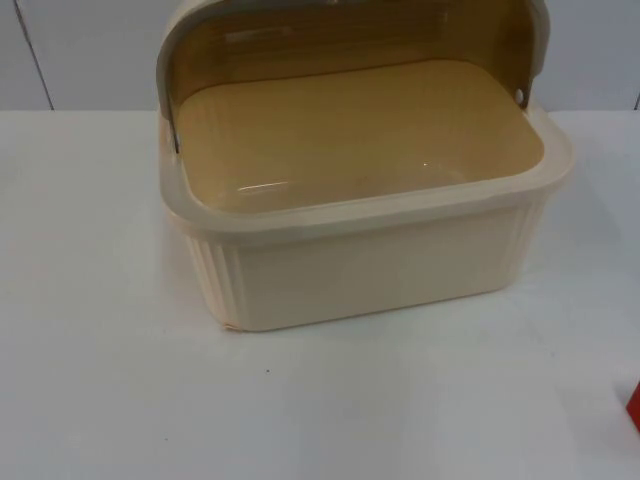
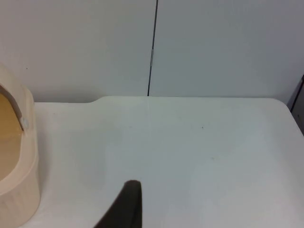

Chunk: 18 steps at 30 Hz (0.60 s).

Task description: Open the box lid with the left hand, place the block into the box with the right hand, then close the box lid with the left hand.

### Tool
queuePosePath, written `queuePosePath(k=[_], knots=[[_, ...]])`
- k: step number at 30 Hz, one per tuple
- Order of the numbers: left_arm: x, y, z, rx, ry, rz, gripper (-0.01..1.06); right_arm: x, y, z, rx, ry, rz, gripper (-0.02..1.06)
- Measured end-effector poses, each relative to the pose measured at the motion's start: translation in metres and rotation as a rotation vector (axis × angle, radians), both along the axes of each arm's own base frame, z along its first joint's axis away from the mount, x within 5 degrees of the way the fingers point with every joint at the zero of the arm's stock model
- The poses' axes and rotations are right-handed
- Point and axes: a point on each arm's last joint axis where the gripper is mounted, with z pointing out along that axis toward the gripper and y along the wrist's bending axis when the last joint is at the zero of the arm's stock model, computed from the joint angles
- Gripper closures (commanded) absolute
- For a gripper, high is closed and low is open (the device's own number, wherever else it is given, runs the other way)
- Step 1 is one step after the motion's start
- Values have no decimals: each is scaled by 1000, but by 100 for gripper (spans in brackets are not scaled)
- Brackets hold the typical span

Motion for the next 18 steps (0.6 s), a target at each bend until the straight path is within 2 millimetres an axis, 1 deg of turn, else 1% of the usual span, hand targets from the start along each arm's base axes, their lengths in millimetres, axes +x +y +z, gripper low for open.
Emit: queuePosePath(k=[5, 7, 11, 13, 15, 16, 18], knots=[[0, -3, 0, -55, -3, 1, 1, 3, 1, 7, -20, -79, 22, 8], [0, -3, 0, -64, 4, -1, 1, 4, 3, 11, 28, -127, 27, 8], [-1, -3, -1, -70, 11, -1, 1, 8, 5, 9, 75, -114, 26, 8], [-1, -4, -1, -74, 11, 0, 1, 14, 5, 3, 81, -64, 21, 8], [-1, -4, -1, -74, 11, 0, 1, 23, 5, -11, 94, 30, 14, 8], [-1, -4, -1, -74, 11, 0, 1, 23, 5, -11, 94, 30, 14, 8], [-1, -4, -1, -76, 12, 1, 1, 35, 7, -32, 124, 157, 11, 8]])
